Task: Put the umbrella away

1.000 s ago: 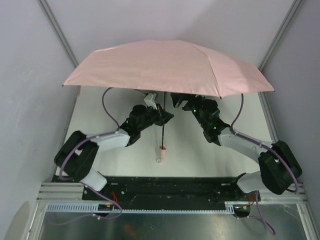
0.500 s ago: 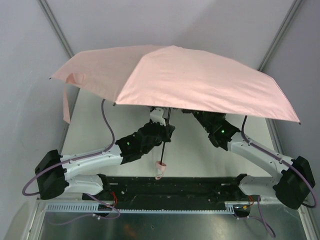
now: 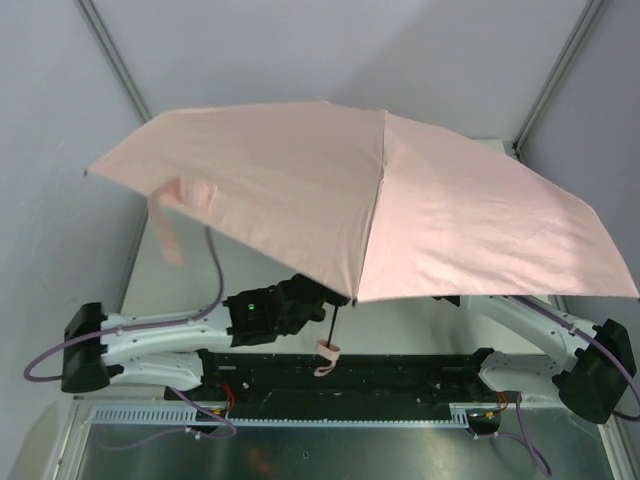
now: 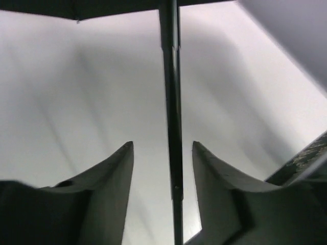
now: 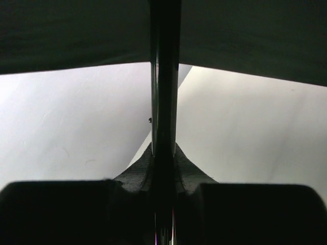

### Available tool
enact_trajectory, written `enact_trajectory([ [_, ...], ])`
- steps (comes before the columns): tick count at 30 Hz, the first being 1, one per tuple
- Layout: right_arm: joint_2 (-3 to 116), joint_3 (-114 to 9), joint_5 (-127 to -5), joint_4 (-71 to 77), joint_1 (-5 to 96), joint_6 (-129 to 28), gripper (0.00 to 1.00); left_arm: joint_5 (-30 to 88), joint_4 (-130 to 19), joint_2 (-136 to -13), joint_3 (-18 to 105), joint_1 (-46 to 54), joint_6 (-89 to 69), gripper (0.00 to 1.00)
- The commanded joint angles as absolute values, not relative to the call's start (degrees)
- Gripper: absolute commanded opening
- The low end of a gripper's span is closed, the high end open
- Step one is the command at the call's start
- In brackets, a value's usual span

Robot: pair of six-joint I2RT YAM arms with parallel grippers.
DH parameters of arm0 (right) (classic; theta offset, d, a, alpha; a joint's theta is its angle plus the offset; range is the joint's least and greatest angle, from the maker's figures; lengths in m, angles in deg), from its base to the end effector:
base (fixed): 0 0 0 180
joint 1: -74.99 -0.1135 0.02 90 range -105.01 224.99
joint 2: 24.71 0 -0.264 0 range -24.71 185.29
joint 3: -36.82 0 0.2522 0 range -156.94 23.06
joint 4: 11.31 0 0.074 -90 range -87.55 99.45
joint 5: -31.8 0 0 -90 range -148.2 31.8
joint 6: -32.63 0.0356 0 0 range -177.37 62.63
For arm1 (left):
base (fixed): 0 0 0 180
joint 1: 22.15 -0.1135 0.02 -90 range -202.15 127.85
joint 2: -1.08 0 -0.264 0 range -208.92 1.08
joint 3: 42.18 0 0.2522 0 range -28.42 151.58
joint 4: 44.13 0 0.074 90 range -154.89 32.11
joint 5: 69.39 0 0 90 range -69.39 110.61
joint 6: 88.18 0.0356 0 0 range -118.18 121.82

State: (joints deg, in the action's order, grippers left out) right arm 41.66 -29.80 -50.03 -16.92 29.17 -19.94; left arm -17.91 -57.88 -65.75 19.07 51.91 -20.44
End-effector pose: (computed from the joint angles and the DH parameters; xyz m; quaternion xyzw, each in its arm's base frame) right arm 0.1953 0.1937 0.3676 0.0038 0.6704 0.4562 0.5852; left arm 0.0936 -0.2470 0.2980 0.1648 0.7761 -0.2273 0.5647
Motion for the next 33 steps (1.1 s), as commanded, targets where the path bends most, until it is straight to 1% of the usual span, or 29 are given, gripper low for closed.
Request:
enact_trajectory([
  [1, 37.8, -32.3, -64.8, -23.2, 31.6, -26.3, 0.0, -11.5, -54.7, -56.1, 19.2, 51.5, -19.5, 0.68],
  [2, 37.6, -32.3, -68.5, -25.1, 32.7, -25.5, 0.0, -7.2, -54.6, -54.6, 18.4, 50.5, -20.0, 0.75],
  [3, 37.5, -32.3, -72.1, -27.0, 34.0, -24.1, 0.0, -2.7, -54.5, -53.1, 17.5, 49.2, -21.1, 0.79],
  [7, 38.0, -32.3, -82.5, -37.2, 38.5, -14.9, 0.0, 17.7, -48.6, -48.6, 11.1, 41.5, -28.1, 0.89],
  [9, 38.7, -32.3, -85.6, -42.0, 39.5, -10.5, 0.0, 24.5, -43.4, -47.8, 7.8, 39.6, -29.4, 0.92],
  [11, 40.0, -32.3, -87.5, -46.4, 39.8, -6.8, 0.0, 28.7, -39.4, -48.2, 6.2, 39.0, -29.5, 0.94],
  [14, 43.0, -32.3, -89.5, -54.6, 40.4, -0.7, 0.0, 33.4, -35.0, -50.7, 6.2, 38.5, -29.7, 0.95],
  [16, 45.0, -32.3, -90.3, -60.3, 40.7, 3.5, 0.0, 37.2, -33.6, -53.1, 7.3, 38.1, -29.9, 0.94],
  [17, 45.9, -32.3, -90.5, -62.4, 40.9, 5.1, 0.0, 39.1, -33.1, -54.2, 8.0, 38.0, -29.7, 0.91],
  [18, 46.8, -32.3, -90.8, -64.0, 41.2, 6.7, 0.0, 40.5, -32.9, -55.1, 8.6, 37.9, -29.3, 0.85],
  [19, 47.5, -32.3, -91.1, -65.2, 41.5, 7.7, 0.0, 41.2, -32.8, -55.6, 9.1, 37.8, -28.5, 0.75],
  [21, 48.2, -32.3, -91.5, -65.0, 42.1, 8.4, 0.0, 39.0, -34.1, -55.7, 9.6, 37.8, -26.6, 0.45],
  [23, 47.6, -32.3, -90.7, -60.3, 42.7, 7.2, 0.0, 32.9, -37.3, -55.3, 10.0, 37.8, -25.4, 0.15],
  [24, 47.0, -32.4, -89.3, -55.8, 42.8, 4.8, 0.05, 29.3, -39.2, -55.0, 10.3, 37.9, -25.1, 0.07],
  [26, 45.0, -33.6, -84.2, -41.7, 42.1, -2.2, 0.31, 21.5, -42.6, -54.2, 10.6, 38.3, -25.6, 0.02],
  [28, 43.7, -36.8, -75.6, -25.9, 40.5, -9.5, 0.59, 12.8, -45.6, -53.6, 11.2, 39.8, -25.8, 0.0],
  [29, 43.4, -38.2, -70.9, -19.8, 39.6, -12.3, 0.69, 8.3, -47.2, -53.4, 11.9, 41.2, -25.4, 0.0],
  [30, 43.3, -39.5, -66.4, -15.1, 38.9, -13.9, 0.77, 3.3, -48.8, -53.3, 12.7, 42.9, -24.9, 0.0],
  [31, 43.3, -40.2, -62.7, -12.3, 38.4, -15.2, 0.82, -1.0, -50.2, -53.5, 13.6, 44.4, -24.5, 0.0],
  [33, 43.4, -41.4, -54.7, -8.6, 36.9, -17.0, 0.88, -7.7, -52.3, -54.2, 15.1, 46.4, -24.7, 0.0],
])
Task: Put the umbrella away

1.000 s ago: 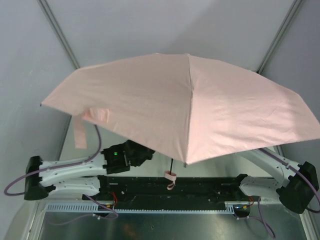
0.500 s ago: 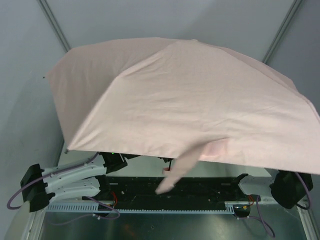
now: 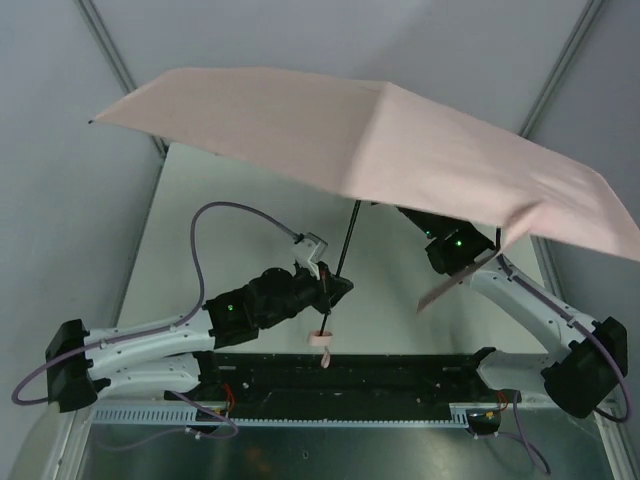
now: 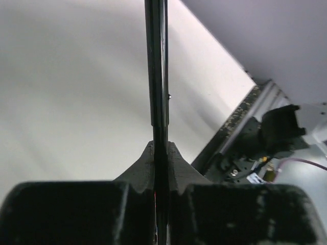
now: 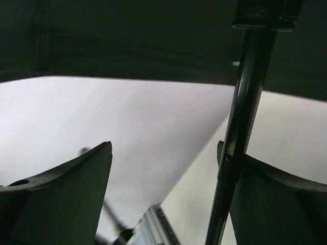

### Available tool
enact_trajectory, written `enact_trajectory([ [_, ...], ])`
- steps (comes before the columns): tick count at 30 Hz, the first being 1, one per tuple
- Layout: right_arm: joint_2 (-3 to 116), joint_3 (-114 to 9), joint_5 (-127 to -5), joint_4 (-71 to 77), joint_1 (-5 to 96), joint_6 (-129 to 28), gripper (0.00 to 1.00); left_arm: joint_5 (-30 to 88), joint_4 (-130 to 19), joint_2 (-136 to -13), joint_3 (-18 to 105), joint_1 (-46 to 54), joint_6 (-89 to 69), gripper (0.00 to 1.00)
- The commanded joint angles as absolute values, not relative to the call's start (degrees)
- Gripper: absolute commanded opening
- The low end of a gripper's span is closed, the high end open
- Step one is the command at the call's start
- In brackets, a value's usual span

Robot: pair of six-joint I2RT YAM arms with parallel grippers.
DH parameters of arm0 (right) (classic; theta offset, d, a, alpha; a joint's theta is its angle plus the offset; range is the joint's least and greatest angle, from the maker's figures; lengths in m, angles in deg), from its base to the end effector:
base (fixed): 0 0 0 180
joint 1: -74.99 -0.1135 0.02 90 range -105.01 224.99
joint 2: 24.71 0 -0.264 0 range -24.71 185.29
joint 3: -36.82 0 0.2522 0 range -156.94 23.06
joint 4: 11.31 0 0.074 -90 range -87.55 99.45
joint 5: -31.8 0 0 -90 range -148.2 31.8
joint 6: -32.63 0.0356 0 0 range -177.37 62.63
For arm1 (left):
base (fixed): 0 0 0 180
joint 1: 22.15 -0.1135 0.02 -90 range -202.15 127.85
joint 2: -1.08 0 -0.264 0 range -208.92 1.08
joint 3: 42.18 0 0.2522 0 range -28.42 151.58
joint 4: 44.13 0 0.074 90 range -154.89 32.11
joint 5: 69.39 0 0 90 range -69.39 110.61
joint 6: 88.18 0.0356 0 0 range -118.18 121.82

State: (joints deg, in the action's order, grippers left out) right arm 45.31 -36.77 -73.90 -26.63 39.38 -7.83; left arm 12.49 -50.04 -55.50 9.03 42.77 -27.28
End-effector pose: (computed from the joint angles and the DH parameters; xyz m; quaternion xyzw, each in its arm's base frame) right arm 0.2252 0.1732 0.4124 -0.0404 0.5853 0.6037 0.5398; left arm 0.1032 -0.2087 0.2889 0.1944 0.7477 -0.4254 0.4714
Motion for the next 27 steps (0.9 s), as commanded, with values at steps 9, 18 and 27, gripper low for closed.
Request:
enact_trajectory([
  [9, 44.2, -42.4, -37.9, -7.6, 34.3, -14.6, 0.88, -15.5, -53.8, -56.7, 17.2, 49.0, -28.6, 0.0],
  [18, 44.4, -42.5, -45.8, -12.1, 42.1, -4.2, 0.87, -11.5, -53.1, -58.4, 16.8, 49.1, -31.2, 0.0],
  [27, 50.0, -49.2, -40.4, -11.0, 42.1, -5.6, 0.8, -11.4, -53.5, -60.3, 17.6, 49.9, -32.5, 0.0],
])
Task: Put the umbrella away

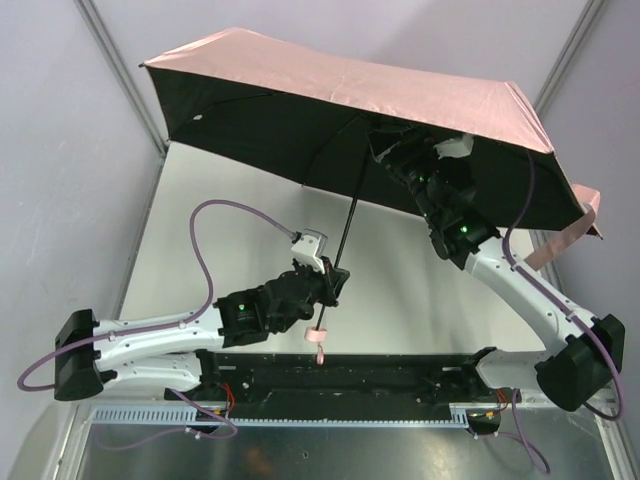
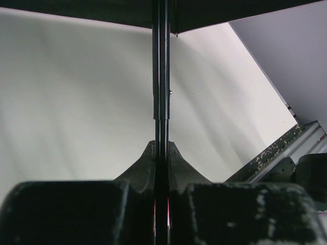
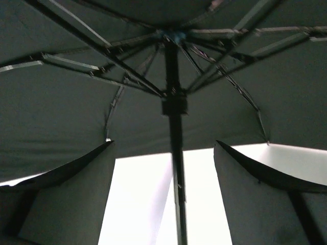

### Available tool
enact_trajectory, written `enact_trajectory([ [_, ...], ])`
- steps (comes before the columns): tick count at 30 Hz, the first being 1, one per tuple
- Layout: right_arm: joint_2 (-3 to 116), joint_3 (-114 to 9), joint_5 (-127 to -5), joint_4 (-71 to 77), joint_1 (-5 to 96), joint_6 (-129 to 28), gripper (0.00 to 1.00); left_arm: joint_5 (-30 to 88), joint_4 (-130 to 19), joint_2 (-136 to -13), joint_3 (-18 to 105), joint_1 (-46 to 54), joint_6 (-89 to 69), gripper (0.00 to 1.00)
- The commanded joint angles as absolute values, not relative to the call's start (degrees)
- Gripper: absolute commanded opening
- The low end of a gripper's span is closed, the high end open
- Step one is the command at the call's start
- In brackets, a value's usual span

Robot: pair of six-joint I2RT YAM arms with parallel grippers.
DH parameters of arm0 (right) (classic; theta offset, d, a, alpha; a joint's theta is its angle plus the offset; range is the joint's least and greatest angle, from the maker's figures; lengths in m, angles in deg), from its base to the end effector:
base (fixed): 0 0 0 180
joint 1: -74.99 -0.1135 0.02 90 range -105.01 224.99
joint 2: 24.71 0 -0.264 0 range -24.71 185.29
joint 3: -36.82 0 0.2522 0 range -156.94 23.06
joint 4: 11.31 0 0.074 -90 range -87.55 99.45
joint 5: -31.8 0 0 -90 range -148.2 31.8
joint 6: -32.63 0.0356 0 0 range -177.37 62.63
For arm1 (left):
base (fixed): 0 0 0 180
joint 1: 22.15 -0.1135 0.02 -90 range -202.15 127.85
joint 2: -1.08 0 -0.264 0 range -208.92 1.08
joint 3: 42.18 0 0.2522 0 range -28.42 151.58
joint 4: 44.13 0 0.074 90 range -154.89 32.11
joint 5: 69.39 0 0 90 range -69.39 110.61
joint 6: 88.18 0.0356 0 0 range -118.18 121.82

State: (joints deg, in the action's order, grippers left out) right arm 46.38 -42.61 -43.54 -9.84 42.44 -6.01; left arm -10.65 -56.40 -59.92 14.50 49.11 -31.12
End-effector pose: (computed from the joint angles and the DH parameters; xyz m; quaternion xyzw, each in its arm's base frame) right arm 0.2507 0.1493 0.4128 0.2017 0.6336 0.4332 0.6085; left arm 0.0957 -0.2247 0.2956 0.1013 0.7822 -0.3215 0.5240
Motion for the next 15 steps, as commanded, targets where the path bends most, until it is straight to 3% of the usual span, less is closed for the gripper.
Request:
enact_trajectory([
  [1, 51.3, -50.9, -39.6, -10.0, 42.0, -5.4, 0.77, -11.3, -53.6, -60.3, 17.6, 50.0, -32.6, 0.0],
  [8, 57.7, -57.7, -34.0, -8.0, 41.6, -5.8, 0.61, -12.6, -53.8, -59.2, 16.9, 50.9, -32.8, 0.0],
  [12, 60.9, -61.5, -33.2, -5.2, 41.8, -6.9, 0.4, -12.7, -53.8, -58.5, 16.5, 51.1, -32.7, 0.0],
  [15, 61.8, -62.6, -31.6, -4.2, 41.8, -8.3, 0.34, -12.7, -53.8, -58.2, 16.2, 51.3, -32.4, 0.0],
])
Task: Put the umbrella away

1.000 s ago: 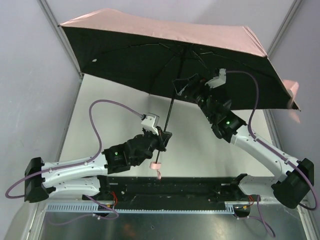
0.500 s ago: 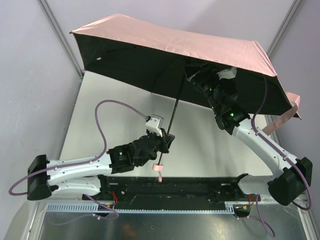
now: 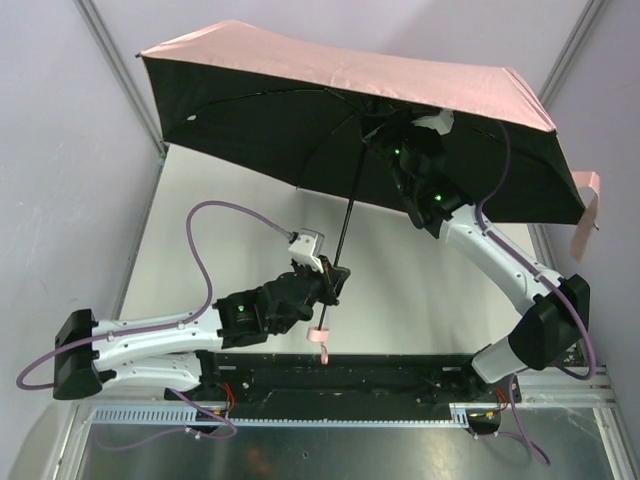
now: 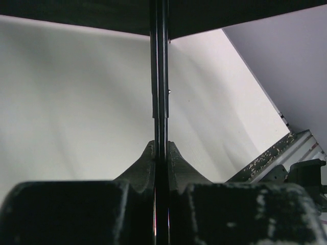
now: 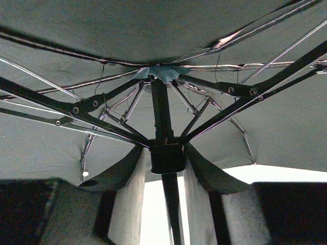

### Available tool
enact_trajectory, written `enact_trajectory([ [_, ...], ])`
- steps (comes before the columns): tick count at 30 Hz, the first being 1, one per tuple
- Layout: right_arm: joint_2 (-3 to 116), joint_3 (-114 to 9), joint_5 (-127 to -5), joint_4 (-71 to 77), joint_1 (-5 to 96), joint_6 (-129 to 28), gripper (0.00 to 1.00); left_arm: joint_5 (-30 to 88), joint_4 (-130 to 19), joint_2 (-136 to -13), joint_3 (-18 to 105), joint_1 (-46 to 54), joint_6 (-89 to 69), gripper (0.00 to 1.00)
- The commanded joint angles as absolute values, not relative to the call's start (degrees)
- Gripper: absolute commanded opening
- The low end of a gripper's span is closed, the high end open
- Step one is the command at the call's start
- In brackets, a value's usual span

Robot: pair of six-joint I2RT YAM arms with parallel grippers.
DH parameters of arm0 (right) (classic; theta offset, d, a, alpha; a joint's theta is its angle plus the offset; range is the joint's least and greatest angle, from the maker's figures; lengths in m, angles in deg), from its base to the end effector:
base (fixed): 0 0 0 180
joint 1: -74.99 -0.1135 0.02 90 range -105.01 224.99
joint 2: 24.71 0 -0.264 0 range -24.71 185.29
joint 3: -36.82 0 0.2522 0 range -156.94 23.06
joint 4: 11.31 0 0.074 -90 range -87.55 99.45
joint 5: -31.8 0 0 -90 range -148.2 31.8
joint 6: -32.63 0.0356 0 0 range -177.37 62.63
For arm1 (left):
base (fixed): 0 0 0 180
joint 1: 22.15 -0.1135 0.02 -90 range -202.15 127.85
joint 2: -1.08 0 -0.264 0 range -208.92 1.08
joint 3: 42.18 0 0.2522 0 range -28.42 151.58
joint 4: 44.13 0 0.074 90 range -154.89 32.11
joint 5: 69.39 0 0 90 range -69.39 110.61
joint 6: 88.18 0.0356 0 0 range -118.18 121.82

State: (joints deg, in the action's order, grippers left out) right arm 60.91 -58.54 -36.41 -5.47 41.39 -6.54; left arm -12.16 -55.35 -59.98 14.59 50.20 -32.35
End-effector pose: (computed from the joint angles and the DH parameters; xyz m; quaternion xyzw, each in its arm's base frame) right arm 0.3032 0.1856 0.4267 0.2370 0.6421 0.3866 0.6182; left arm 0.0923 -0.2266 0.2979 0.0884 0.7776 -0.3310 0.5273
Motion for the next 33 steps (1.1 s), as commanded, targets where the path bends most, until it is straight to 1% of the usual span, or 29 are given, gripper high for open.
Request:
enact_trajectory([
  [1, 61.9, -63.2, -30.6, -3.4, 41.7, -8.8, 0.34, -12.8, -53.9, -58.0, 16.0, 51.2, -32.3, 0.0],
  [2, 62.0, -63.6, -29.9, -2.6, 41.8, -9.3, 0.35, -13.0, -53.9, -57.8, 15.9, 51.2, -32.3, 0.0],
  [3, 62.1, -63.9, -29.7, -2.2, 42.0, -10.0, 0.32, -13.2, -53.9, -57.6, 15.6, 51.3, -32.3, 0.0],
  [4, 62.1, -64.1, -29.9, -2.1, 42.4, -10.6, 0.19, -13.5, -53.9, -57.4, 15.3, 51.3, -32.2, 0.0],
  [5, 62.2, -64.3, -31.0, -2.2, 43.0, -11.5, 0.09, -13.8, -53.9, -57.2, 15.0, 51.3, -32.3, 0.0],
  [6, 62.4, -64.8, -33.3, -2.0, 44.1, -12.4, 0.05, -14.2, -54.0, -56.9, 14.7, 51.3, -32.2, 0.0],
  [8, 63.1, -66.5, -44.0, -0.6, 46.4, -12.7, 0.01, -15.5, -54.2, -56.4, 14.4, 51.3, -31.8, 0.0],
  [10, 61.9, -65.6, -51.8, -0.7, 46.2, -12.6, 0.0, -17.1, -54.3, -56.1, 14.6, 51.3, -31.0, 0.0],
  [13, 58.2, -61.0, -57.6, -1.2, 42.8, -11.8, 0.0, -20.0, -54.4, -56.2, 16.4, 50.7, -28.1, 0.0],
  [17, 54.4, -54.0, -62.8, -4.9, 40.0, -8.8, 0.0, -21.4, -54.4, -57.0, 20.0, 48.8, -24.5, 0.0],
  [20, 51.9, -51.6, -62.4, -6.0, 38.2, -10.5, 0.0, -20.8, -54.4, -57.5, 21.7, 47.7, -23.2, 0.0],
  [22, 50.5, -49.3, -63.5, -10.3, 37.9, -11.7, 0.0, -20.5, -54.4, -57.5, 22.0, 47.5, -23.3, 0.0],
  [25, 49.4, -45.9, -67.7, -22.6, 37.2, -14.3, 0.0, -18.9, -54.4, -57.6, 21.7, 47.2, -25.2, 0.0],
  [27, 49.6, -45.0, -69.9, -26.5, 36.6, -15.7, 0.0, -17.7, -54.4, -58.3, 22.0, 47.1, -25.7, 0.0],
  [30, 49.7, -44.3, -69.3, -25.0, 36.4, -13.5, 0.0, -18.7, -54.7, -58.4, 22.7, 47.0, -25.1, 0.0],
  [33, 47.9, -44.0, -59.5, -17.9, 31.9, -17.1, 0.0, -22.2, -55.1, -58.1, 24.2, 47.0, -22.8, 0.0],
])
